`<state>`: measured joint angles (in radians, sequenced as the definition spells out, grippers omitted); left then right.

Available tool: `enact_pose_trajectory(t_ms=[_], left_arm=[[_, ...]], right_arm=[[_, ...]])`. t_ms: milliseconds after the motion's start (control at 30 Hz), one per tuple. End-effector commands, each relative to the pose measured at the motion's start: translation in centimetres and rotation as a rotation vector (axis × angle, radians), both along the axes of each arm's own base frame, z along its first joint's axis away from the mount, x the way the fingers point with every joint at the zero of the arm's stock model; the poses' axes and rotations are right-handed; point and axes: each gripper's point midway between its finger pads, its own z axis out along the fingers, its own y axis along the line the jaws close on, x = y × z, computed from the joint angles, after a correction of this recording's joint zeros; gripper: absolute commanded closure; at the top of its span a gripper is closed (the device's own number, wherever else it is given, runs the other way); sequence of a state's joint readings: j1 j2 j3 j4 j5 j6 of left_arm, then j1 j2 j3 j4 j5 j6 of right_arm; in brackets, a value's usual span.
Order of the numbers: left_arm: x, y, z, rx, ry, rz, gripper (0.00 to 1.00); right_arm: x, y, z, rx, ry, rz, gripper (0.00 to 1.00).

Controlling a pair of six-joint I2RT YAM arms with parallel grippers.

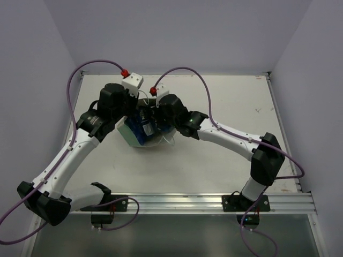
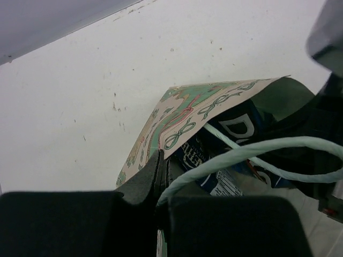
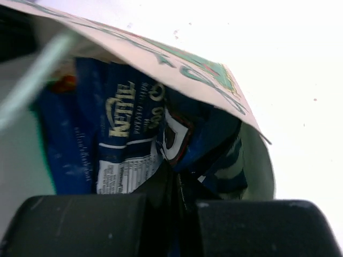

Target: Take the snacks out of the paper bag

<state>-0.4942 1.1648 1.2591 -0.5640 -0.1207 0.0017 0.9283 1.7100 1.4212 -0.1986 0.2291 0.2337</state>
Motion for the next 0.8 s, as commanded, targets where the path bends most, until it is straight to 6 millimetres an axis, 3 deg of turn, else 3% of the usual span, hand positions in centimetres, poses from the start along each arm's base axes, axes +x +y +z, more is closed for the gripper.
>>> enact_pose_trajectory(t_ms=[0,167,333,433,533,600,633,667,733,767], left_arm=[[0.4,-0.4,1.8,-0.076,-0.029,0.042,1.0],[1.1,0.2,2.3,-0.072,-0.042,0.1,1.0],[1.9,1.4,2.8,-0.046,-0.061,0.178,1.0],[2.3,2.0,3.2,-0.039,-0.068,0.215,1.0],[2.7,2.6,3.6,-0.026,-0.08,0.23,1.0],[2.9,2.8,4.0,-0.007,-0.094,0.228,1.0],[3.1,2.9,3.8,0.006,-0.094,0.23,1.0],[3.2,3.0,3.9,0.02,-0.1,0.226,1.0],[3.4,3.0,4.0,0.034,-0.103,0.218,1.0],[3.6,3.0,3.9,0.04,-0.104,0.215,1.0]], right_arm=[[-1.0,1.1,12.6,0.237,-0.187,0.113,1.0],[-2.2,0.8,16.3,0.261,-0.223,0.167,1.0],[-4.2,-0.3,21.2,0.314,-0.273,0.229,1.0],[-5.3,-2.6,24.6,0.333,-0.332,0.231,1.0],[-5.7,-6.2,26.7,0.354,-0.37,0.178,1.0],[-5.3,-9.8,27.4,0.362,-0.389,0.104,1.0],[-5.0,-11.1,27.3,0.373,-0.38,0.066,1.0],[-3.3,-13.5,25.9,0.356,-0.363,-0.016,1.0],[-3.0,-16.8,25.7,0.399,-0.344,-0.104,1.0],[-1.4,-19.0,23.8,0.376,-0.314,-0.172,1.0]])
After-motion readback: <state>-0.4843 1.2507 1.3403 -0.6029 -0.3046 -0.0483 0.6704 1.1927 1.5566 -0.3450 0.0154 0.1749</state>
